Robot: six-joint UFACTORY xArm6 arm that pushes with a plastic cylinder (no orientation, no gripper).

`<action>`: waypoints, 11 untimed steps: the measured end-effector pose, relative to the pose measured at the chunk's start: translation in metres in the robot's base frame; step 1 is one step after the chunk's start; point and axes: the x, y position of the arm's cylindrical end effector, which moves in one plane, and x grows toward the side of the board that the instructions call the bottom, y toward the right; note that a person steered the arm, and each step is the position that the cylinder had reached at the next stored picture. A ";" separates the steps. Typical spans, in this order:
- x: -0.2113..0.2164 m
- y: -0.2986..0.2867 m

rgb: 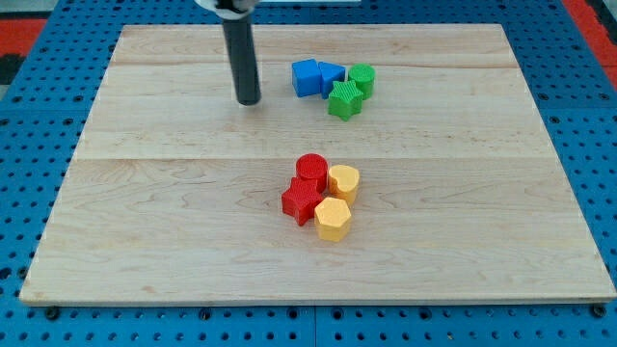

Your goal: Move blue cube above the blue triangle

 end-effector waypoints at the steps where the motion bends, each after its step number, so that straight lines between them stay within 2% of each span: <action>1: 0.000 0.001; 4: -0.035 0.064; 9: -0.094 0.059; 11: -0.097 0.059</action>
